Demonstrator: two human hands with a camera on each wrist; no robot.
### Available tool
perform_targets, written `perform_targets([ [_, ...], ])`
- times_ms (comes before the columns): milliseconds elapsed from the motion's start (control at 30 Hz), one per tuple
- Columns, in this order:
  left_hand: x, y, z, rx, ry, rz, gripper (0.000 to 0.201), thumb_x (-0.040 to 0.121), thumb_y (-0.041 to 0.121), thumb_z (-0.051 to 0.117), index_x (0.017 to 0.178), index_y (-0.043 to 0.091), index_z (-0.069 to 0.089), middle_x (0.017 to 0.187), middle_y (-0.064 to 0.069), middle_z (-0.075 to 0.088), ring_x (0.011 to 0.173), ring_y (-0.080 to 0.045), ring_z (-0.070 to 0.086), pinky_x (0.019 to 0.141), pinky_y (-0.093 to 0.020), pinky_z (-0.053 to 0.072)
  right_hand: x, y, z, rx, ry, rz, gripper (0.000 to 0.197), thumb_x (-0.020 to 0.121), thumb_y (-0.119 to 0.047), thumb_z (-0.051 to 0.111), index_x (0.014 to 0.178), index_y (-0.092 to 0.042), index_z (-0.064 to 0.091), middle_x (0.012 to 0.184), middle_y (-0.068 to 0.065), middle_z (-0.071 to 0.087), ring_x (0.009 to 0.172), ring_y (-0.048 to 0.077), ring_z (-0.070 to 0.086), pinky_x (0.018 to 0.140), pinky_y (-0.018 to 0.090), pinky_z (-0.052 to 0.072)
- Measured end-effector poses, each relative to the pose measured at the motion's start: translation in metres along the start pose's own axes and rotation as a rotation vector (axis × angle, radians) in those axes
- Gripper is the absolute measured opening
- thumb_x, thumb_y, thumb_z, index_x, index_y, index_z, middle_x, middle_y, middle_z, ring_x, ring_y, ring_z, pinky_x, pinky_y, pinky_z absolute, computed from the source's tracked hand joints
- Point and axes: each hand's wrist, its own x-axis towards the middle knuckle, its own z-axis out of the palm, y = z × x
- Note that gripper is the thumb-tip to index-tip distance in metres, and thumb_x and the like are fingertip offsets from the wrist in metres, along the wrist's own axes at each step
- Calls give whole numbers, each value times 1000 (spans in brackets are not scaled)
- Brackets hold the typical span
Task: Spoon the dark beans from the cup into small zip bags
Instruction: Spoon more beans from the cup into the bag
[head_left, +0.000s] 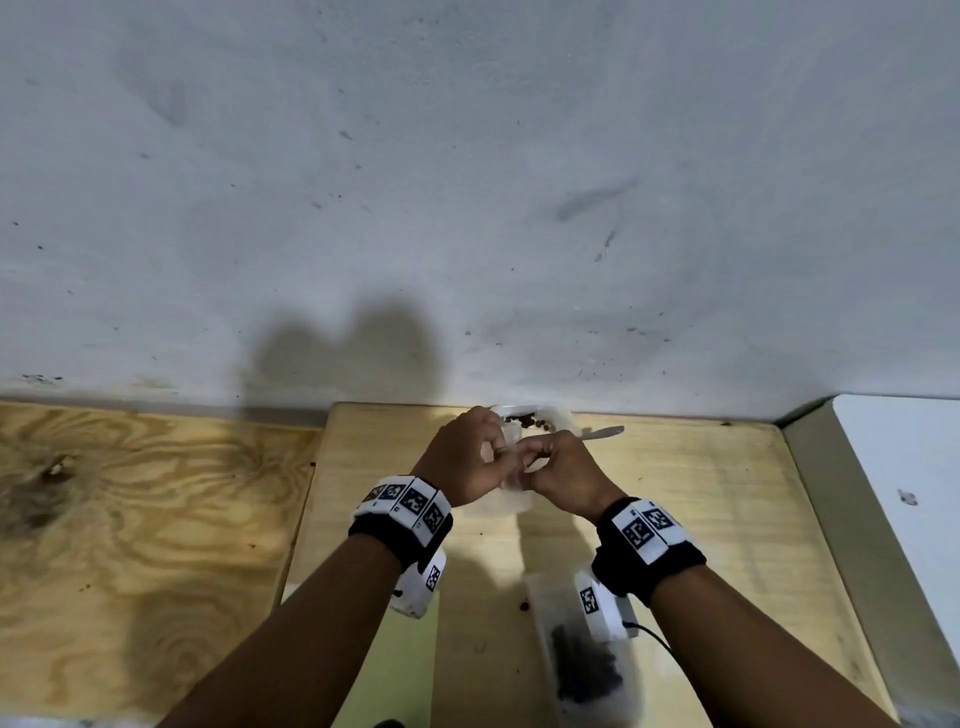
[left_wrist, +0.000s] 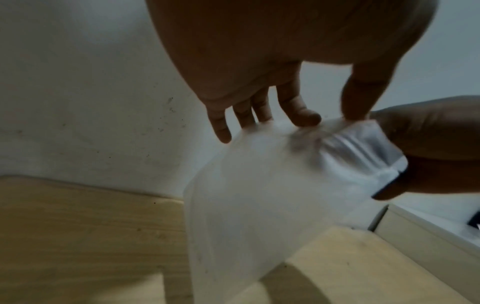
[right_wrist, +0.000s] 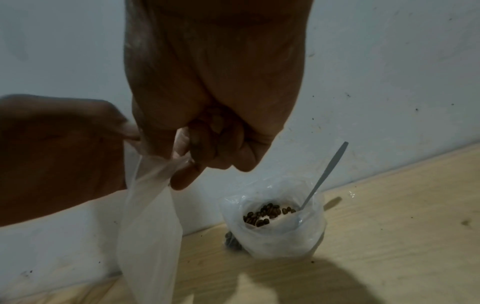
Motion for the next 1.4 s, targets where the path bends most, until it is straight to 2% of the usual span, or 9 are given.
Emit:
perform_targets([
  [200,-4,3,-5,81,-102,114,85,45,60,88,111,23,49,118,8,51,106,-15,53,86,-28,44,7,6,-13,133,25,79,13,72,-3,85,77,0,73,70,-1,66,66,6,59,69,20,47],
  [367,-3,4,-9,179,-150,50,118,50,51,91,147,23,31,150,7,36,134,-13,35,108,-21,25,13,1,-14,139,-45,114,12,82,1,76,94,0,76,74,-5,69,59,-6,57,61,12,42],
  [467,-2,0,-9,207,-183,90,120,49,50,92,149,19,32,150,4,34,137,-16,33,113,-29,29,15,-6,-17,165,-171,133,18,82,4,76,100,6,73,62,-15,66,51,-6,56,52,6,39],
  [567,-1,-2,-11,233,-186,135,116,50,46,91,148,18,35,148,1,36,135,-18,35,110,-33,36,18,-9,-15,123,-152,124,21,71,3,82,86,-9,76,74,-6,70,69,3,64,66,17,49],
  [700,-2,1,-13,236,-134,140,110,55,39,86,150,23,32,142,5,32,129,-14,40,97,-33,48,21,-6,-5,79,-18,98,6,61,-7,55,62,-13,54,65,-1,54,66,9,51,63,20,41],
  [867,-3,-2,-9,251,-107,209,104,55,44,83,146,19,40,141,2,36,128,-18,41,97,-35,49,18,-5,-3,98,-92,121,30,69,-11,88,86,4,68,80,17,69,71,13,61,64,26,47],
  [1100,-6,-2,-3,228,-107,209,109,54,49,83,148,19,37,143,4,33,130,-16,40,100,-31,45,10,-13,-6,268,-155,198,23,75,15,74,93,3,68,78,4,65,45,-5,53,44,7,35],
  [1267,-3,-2,3,266,-94,164,111,58,39,81,153,26,24,148,4,31,134,-18,37,102,-36,45,16,0,2,140,8,81,31,59,3,46,84,10,63,73,19,57,72,12,52,65,26,40],
  [1400,-2,-3,8,189,-96,107,122,55,44,89,154,21,20,151,5,29,137,-15,34,109,-33,40,18,8,-2,56,11,44,30,60,-5,60,88,2,69,84,24,66,77,24,60,69,32,46],
])
